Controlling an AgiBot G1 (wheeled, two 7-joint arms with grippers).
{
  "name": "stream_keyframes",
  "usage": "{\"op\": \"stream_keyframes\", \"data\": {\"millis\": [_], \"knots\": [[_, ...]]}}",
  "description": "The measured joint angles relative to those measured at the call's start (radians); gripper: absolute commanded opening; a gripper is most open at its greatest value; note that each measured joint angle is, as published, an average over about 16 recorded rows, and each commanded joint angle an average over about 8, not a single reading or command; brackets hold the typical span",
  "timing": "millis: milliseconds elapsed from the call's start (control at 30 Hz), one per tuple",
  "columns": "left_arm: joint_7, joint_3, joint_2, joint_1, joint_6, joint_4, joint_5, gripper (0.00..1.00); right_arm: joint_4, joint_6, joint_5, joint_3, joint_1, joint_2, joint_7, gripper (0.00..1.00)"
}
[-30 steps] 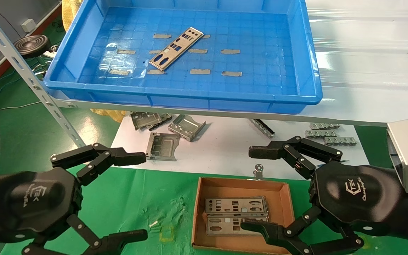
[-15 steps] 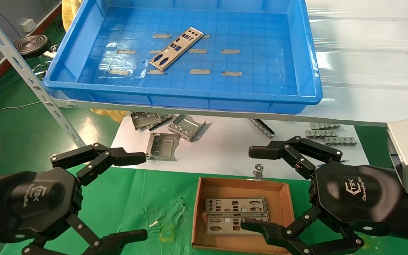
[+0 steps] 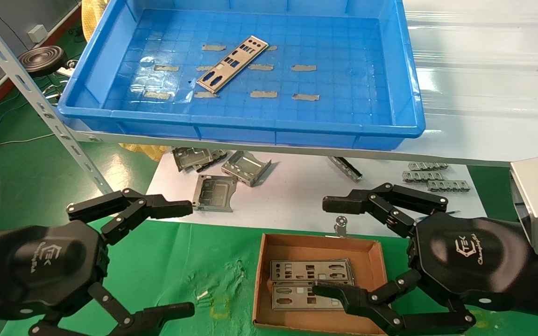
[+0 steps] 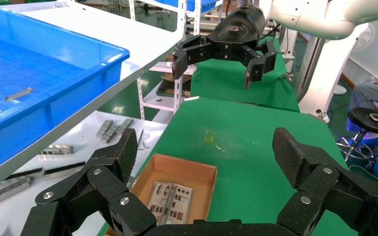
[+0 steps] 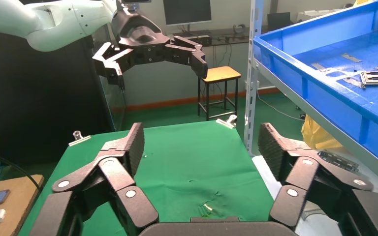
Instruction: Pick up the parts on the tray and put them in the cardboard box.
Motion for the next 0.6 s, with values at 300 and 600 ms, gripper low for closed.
{"op": "stream_keyframes", "data": {"millis": [300, 600], "knots": [[0.000, 0.000, 0.000, 0.000, 0.000, 0.000, 0.000, 1.00, 0.000, 0.000, 0.000, 0.000, 0.000, 0.000, 0.000, 0.00], [0.000, 0.000, 0.000, 0.000, 0.000, 0.000, 0.000, 1.00, 0.000, 0.000, 0.000, 0.000, 0.000, 0.000, 0.000, 0.00]]}}
